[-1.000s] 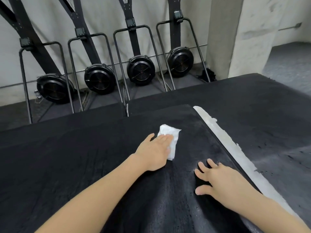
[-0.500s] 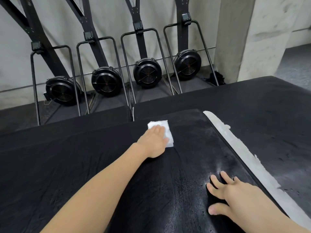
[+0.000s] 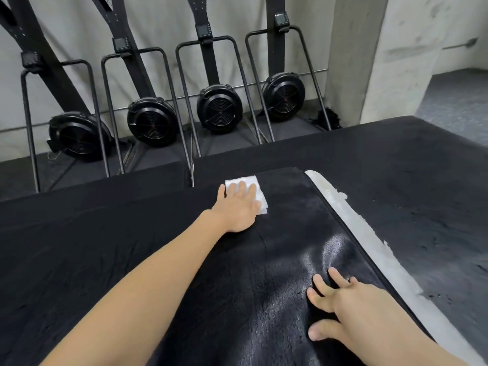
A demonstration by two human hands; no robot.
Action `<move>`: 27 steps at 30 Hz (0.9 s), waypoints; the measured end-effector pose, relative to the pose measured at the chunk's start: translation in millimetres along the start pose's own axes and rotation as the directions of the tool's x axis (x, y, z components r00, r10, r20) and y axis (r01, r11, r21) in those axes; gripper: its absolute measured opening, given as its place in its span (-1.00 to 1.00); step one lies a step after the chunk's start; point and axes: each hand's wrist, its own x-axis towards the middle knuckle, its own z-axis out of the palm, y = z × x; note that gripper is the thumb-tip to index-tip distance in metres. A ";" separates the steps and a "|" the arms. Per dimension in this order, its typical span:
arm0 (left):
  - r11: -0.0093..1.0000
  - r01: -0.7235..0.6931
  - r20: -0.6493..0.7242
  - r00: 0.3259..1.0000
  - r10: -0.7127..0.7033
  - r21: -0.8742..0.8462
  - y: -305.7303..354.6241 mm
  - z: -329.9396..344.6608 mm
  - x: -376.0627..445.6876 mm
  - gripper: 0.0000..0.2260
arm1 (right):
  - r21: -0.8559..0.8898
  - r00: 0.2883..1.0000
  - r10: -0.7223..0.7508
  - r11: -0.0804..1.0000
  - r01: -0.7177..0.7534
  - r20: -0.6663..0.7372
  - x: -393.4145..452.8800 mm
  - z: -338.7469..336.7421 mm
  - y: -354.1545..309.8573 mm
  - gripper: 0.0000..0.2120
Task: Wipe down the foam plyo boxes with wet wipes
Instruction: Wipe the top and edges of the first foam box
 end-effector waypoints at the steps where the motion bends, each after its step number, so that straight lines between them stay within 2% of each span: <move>1: 0.998 -0.066 -0.011 0.998 0.066 0.013 4.1 1.2 -10.5 -0.51 | 0.006 1.000 -0.013 1.000 0.013 -0.017 0.0 1.9 1.1 -0.29; 4: 0.981 -0.195 0.018 0.981 0.195 0.012 17.0 0.4 -43.1 -0.48 | 0.002 0.996 -0.030 1.000 0.030 -0.079 -3.1 -0.1 4.7 -0.37; 6: 0.977 -0.212 0.020 0.977 0.212 0.006 19.7 -0.1 -59.8 -0.48 | -0.050 0.978 -0.041 0.998 0.032 -0.204 0.6 -8.8 7.4 -0.47; 9: 0.971 -0.237 0.033 0.971 0.237 -0.004 31.8 -6.6 -86.1 -0.49 | -0.017 0.900 -0.003 1.000 -0.005 -0.436 2.0 -26.2 14.0 -0.57; 11: 0.966 -0.257 0.050 0.965 0.258 -0.009 39.4 -9.2 -102.7 -0.48 | 0.075 0.864 0.033 0.997 0.005 -0.503 11.6 -34.7 21.6 -0.56; 14: 0.956 -0.292 0.069 0.954 0.292 -0.012 42.2 -9.5 -123.4 -0.47 | 0.058 0.916 -0.026 0.997 0.054 -0.401 36.3 -38.2 28.1 -0.33; 16: 0.959 -0.282 0.102 0.954 0.281 -0.002 41.3 -9.9 -128.6 -0.46 | 0.085 0.944 -0.049 0.993 0.081 -0.328 49.7 -33.4 28.3 -0.32; 18: 0.972 -0.233 0.145 0.962 0.231 -0.004 37.1 -13.4 -119.0 -0.47 | 0.109 0.945 -0.058 0.989 0.097 -0.322 55.3 -30.3 29.3 -0.32; 20: 0.987 -0.159 0.157 0.975 0.160 -0.014 28.7 -15.8 -94.6 -0.48 | 0.091 0.951 -0.060 0.992 0.092 -0.303 58.4 -30.0 30.3 -0.32; 23: 1.000 0.025 0.130 0.991 -0.024 -0.002 14.5 -13.3 -42.3 -0.48 | -0.007 0.959 -0.073 0.997 0.074 -0.273 63.2 -32.4 29.4 -0.31; 27: 0.967 0.254 0.127 0.960 -0.250 -0.018 24.2 -15.6 22.7 -0.44 | -0.059 0.973 -0.071 0.996 0.060 -0.220 67.8 -34.5 28.1 -0.32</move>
